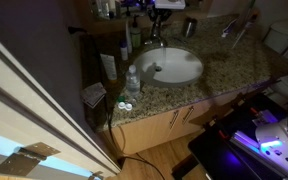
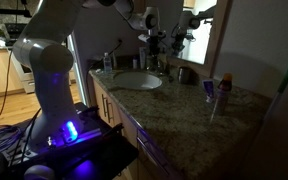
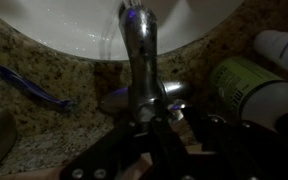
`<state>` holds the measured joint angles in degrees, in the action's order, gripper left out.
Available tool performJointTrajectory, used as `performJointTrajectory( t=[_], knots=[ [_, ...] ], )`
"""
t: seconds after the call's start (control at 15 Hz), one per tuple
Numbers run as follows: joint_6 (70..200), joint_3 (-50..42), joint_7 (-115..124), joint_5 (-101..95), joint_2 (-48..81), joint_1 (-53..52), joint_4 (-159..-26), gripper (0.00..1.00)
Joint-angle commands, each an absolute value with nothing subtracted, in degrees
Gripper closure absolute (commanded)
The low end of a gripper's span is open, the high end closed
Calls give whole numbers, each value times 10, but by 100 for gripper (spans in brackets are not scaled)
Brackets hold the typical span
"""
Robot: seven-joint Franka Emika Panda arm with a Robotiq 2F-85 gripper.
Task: Turn off the faucet of the sink.
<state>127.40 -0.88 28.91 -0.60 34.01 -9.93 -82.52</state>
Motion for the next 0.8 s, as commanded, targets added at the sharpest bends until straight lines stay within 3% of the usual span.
performJointTrajectory(
  t=[0.0,0.73],
  knots=[
    [1241,-13,277,-7,320,-101,-845,93],
    [1175,-12,239,-3,309,-89,-903,93]
  ],
)
